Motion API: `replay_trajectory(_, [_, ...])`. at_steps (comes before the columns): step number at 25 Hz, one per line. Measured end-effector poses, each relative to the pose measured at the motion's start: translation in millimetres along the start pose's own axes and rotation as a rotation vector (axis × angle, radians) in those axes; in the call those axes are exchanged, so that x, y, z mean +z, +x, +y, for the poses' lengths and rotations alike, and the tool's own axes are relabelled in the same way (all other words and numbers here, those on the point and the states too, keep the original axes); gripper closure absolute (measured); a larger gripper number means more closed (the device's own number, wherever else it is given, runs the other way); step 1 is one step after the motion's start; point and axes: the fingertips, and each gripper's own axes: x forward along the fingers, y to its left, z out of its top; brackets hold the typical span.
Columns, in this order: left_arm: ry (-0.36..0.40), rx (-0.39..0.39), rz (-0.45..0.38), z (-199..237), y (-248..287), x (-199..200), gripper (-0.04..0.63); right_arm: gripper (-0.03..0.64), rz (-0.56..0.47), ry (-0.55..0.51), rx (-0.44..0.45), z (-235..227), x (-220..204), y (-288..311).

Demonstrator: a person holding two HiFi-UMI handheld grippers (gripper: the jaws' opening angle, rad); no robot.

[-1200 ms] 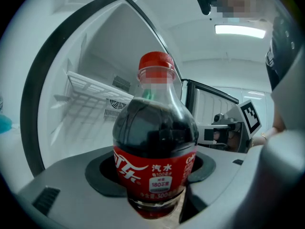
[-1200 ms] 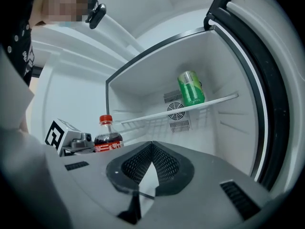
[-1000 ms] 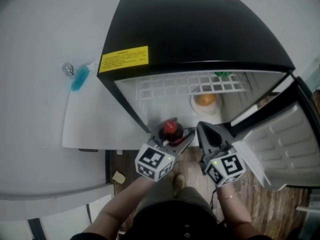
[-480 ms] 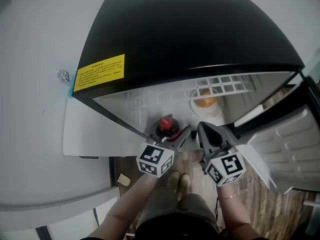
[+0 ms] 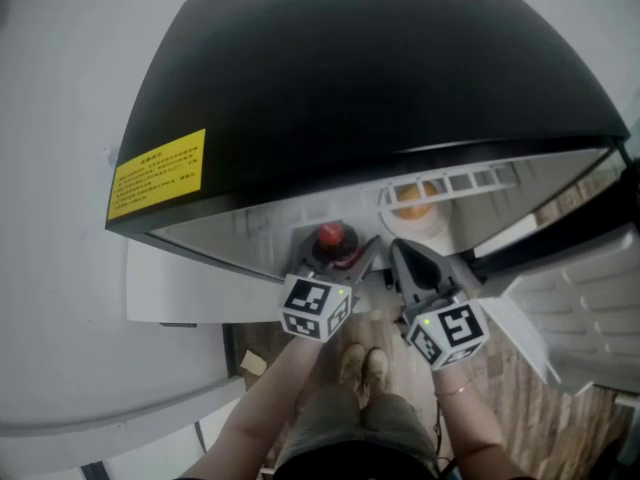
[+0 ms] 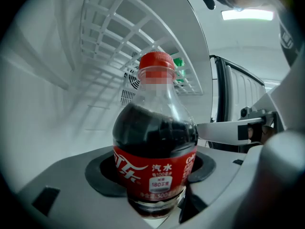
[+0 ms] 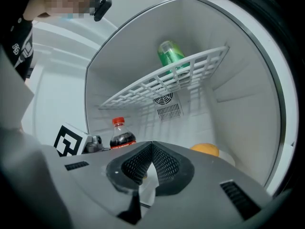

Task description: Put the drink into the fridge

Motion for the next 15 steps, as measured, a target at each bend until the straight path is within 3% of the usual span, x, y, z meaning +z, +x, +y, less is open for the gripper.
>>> replay_trajectory(15, [0.008,0.082,0.008,40,42,-8,0.278,0.609,0.035,0.002,-0.012,-12,-11,6])
